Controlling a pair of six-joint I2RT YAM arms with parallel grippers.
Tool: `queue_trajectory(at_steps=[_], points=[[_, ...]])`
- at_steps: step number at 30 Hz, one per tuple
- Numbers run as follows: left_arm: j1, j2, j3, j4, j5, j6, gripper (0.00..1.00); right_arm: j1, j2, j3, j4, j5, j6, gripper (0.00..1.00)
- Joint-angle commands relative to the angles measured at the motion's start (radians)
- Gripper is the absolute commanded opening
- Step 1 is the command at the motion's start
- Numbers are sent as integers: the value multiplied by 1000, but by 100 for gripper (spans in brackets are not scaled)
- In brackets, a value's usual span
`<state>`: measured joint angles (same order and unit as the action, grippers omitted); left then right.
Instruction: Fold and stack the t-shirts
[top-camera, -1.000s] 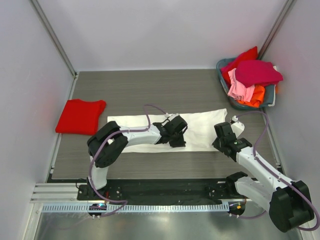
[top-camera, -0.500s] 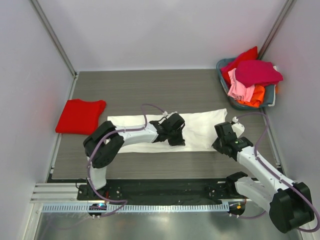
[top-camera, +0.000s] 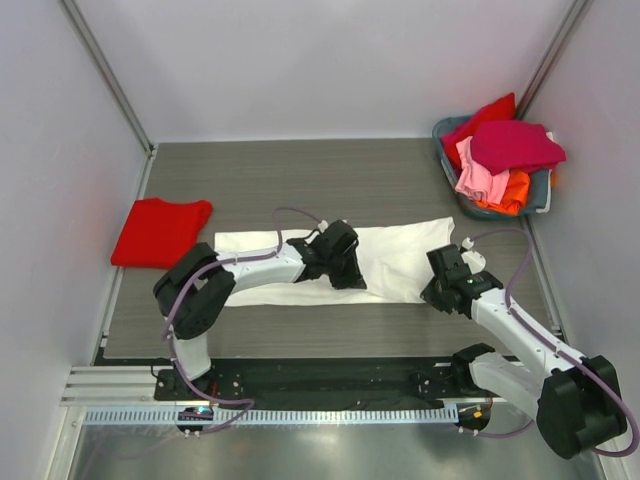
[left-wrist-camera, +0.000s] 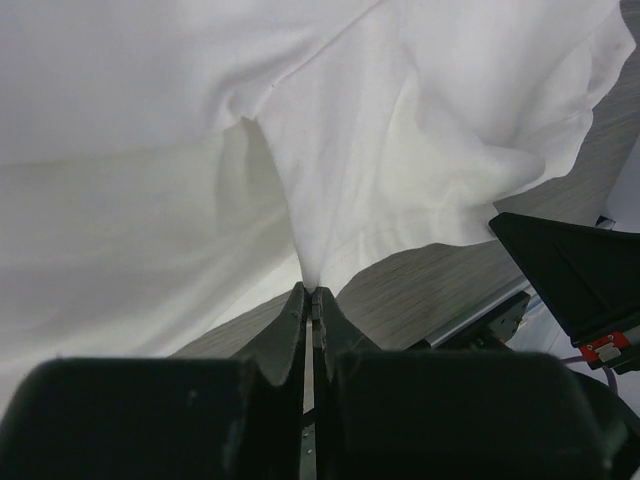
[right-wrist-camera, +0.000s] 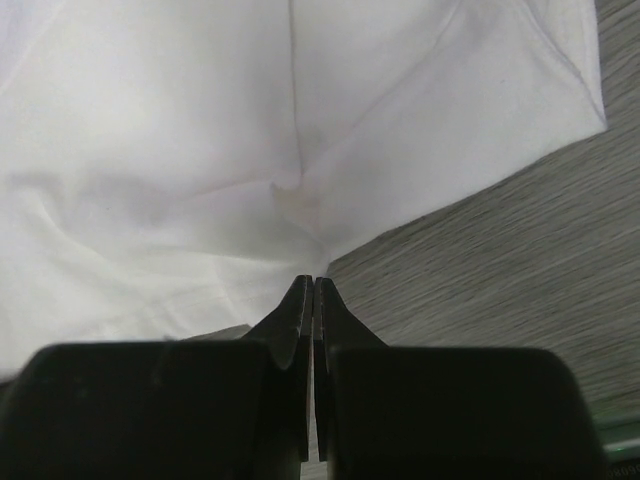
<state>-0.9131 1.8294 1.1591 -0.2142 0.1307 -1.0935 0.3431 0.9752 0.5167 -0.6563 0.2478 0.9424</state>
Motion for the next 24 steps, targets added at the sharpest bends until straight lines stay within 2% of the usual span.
queue_trajectory(at_steps=[1, 9, 21, 24], points=[[19, -42, -22, 39, 69, -5, 0, -4, -13, 35, -14, 19, 16, 3], [48, -22, -33, 62, 113, -9, 0, -4, -7, 59, -43, 10, 15, 6], [72, 31, 17, 39, 138, 20, 0, -3, -29, 0, -31, -142, 64, 8], [80, 33, 22, 30, 138, 32, 0, -4, -39, -1, -31, -185, 67, 12]])
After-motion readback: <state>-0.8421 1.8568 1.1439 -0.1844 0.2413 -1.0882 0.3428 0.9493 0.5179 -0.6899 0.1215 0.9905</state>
